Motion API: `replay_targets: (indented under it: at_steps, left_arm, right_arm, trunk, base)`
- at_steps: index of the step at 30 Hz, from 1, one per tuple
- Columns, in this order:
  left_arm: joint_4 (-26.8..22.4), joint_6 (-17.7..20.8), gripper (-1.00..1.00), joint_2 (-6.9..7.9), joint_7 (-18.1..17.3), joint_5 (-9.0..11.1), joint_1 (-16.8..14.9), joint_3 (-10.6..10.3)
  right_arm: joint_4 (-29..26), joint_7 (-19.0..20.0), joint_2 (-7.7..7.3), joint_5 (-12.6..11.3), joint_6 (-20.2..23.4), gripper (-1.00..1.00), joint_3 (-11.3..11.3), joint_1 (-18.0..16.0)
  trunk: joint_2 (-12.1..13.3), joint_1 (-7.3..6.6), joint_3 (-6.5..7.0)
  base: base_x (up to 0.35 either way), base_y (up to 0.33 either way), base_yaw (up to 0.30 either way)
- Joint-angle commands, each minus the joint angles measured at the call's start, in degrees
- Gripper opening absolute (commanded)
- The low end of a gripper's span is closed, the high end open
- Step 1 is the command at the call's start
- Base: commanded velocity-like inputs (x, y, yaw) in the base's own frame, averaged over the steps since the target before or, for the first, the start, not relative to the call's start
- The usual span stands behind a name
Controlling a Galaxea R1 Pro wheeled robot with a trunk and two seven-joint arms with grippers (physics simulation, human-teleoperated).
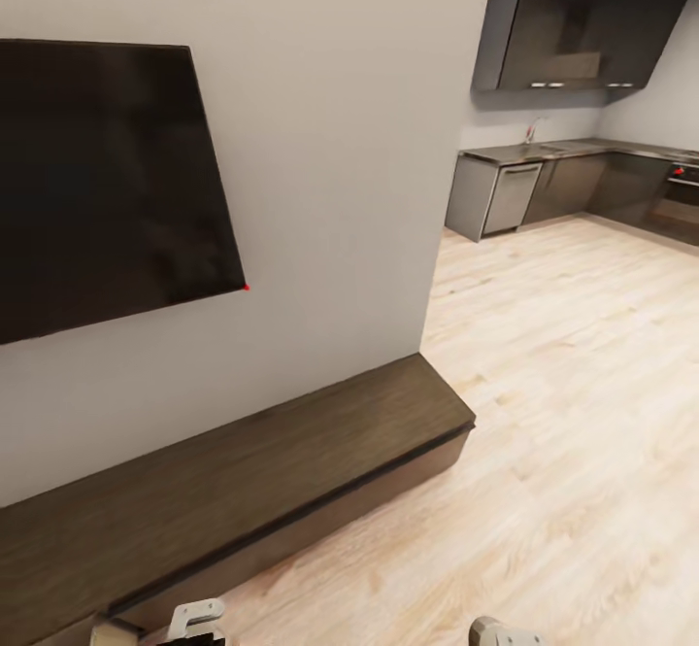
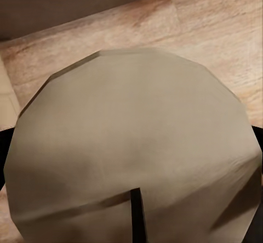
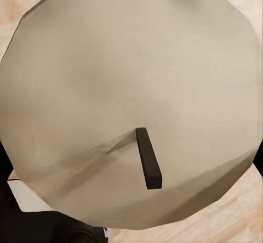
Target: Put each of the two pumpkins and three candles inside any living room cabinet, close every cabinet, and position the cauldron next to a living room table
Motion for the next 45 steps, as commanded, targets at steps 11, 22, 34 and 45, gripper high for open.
replay_targets:
  at_steps: [11,22,34,45]
  left_arm:
    - [0.0,-0.2,-1.0,0.0,0.1,0.0,0.0,0.0]
    - [0.0,-0.2,-1.0,0.0,-0.1,0.0,0.0,0.0]
    - [0.0,-0.2,-1.0,-0.09,0.2,-0.3,1.0,0.0]
    - [0.0,-0.4,-1.0,-0.16,0.2,-0.3,2.8,0.0]
  right_arm:
    - [0.0,0.0,0.02,0.0,0.0,-1.0,0.0,0.0]
    - [0.0,0.0,0.02,0.0,0.0,-1.0,0.0,0.0]
    - [0.0,0.0,0.02,0.0,0.0,-1.0,0.0,0.0]
    - [0.0,0.0,-0.01,-0.1,0.0,-1.0,0.0,0.0]
  trunk:
    - [3.2,-1.76,1.44]
    - [3.2,-1.76,1.44]
    - [3.2,-1.76,1.44]
    - [3.2,-1.76,1.44]
  base:
    - [0.0,0.0,0.288]
    - [0.0,0.0,0.289]
    - [0.0,0.0,0.289]
    - [0.0,0.0,0.289]
